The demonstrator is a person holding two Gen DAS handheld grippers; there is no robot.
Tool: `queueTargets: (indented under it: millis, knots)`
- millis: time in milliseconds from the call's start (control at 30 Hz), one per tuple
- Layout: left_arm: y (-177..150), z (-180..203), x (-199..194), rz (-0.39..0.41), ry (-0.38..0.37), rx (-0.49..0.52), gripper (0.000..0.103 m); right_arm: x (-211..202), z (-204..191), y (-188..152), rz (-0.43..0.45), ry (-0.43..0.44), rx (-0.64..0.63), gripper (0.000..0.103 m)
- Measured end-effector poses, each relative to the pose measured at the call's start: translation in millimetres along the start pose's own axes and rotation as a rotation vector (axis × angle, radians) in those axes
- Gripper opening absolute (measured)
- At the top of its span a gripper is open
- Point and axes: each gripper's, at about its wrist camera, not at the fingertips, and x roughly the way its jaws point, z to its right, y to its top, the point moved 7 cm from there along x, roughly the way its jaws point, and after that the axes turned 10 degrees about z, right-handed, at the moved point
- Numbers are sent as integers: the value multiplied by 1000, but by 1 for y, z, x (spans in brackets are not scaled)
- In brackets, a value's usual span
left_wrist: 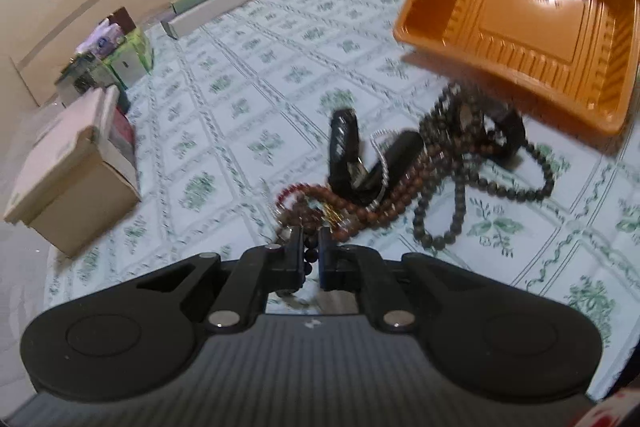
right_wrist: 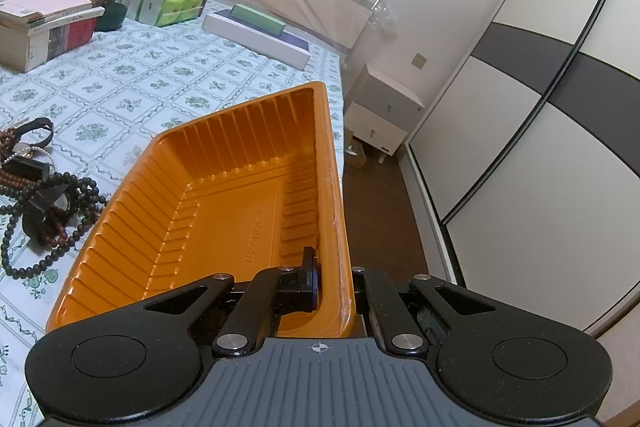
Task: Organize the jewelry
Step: 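Grasp a small dark beaded bracelet with the left tool while the right tool holds the tray, then carry the bracelet over the tray and open the left tool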
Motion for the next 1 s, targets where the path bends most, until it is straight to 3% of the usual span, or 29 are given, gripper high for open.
queueTargets:
  millis: [167,300,700,1000]
  knots:
    - [32,-16,-19,56,9,-41,6,-1,-2,0,5,0,2,4]
    - [60,-7,-33,113,-12,-69,6,-2,-2,0,5,1,4,4]
    - [137,110,-12,226,-238,-148,6,-3,-1,1,13,3,15,4]
    - [144,176,11,207,-327,-160,6,-2,2,-1,7,12,37,4]
